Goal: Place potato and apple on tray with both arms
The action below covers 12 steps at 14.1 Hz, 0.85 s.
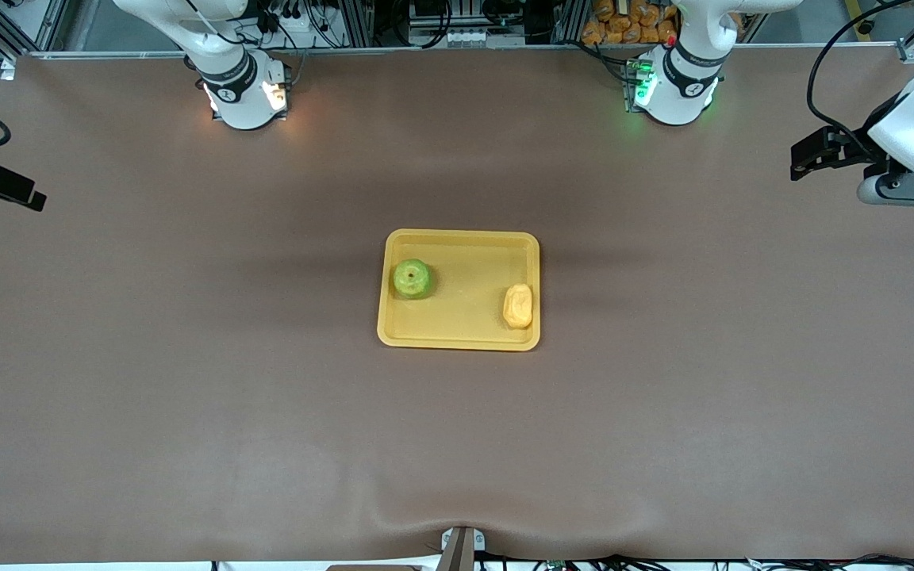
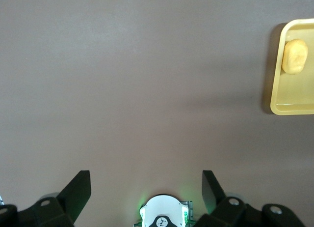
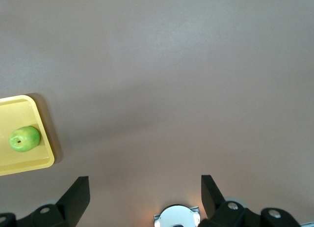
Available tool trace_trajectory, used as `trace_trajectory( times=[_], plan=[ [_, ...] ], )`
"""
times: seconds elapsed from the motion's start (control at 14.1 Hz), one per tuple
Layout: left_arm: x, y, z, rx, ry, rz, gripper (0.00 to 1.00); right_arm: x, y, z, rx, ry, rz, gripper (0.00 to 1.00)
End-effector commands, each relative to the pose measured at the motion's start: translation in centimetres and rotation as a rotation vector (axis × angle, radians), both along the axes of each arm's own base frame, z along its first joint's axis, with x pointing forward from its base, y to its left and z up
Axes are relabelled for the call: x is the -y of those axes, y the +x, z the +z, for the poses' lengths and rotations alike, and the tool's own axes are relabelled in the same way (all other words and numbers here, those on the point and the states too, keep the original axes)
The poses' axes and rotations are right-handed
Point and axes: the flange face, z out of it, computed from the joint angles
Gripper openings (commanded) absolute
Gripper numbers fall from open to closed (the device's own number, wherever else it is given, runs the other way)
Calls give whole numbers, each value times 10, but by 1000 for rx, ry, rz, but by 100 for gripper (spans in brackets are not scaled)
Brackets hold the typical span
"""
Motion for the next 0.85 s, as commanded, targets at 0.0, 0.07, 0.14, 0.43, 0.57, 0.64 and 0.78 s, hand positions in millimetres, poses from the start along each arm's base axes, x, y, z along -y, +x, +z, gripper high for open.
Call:
trace_trajectory(
  times=[0.0, 0.07, 0.14, 0.43, 0.57, 0.64, 0.78],
  plan=[
    [2, 0, 3, -9, 3, -15, 100, 4, -41, -7, 33, 23, 25, 100],
    [3, 1, 5, 1, -1, -17, 100, 7, -50, -9, 55, 26, 43, 100],
    [4, 2, 4, 6, -13, -18, 100, 9, -52, -11, 69, 29, 64, 100],
    [12, 6, 2, 33, -19, -34, 100, 26, -44, 0, 106, 19, 151, 100],
    [15, 9, 1, 45, -20, -40, 100, 23, -35, 12, 125, 5, 160, 100],
    [17, 11, 0, 50, -21, -43, 100, 20, -37, 11, 106, 8, 159, 100],
    [23, 13, 2, 69, -24, -55, 100, 22, -43, 9, 72, 11, 153, 100]
  ],
)
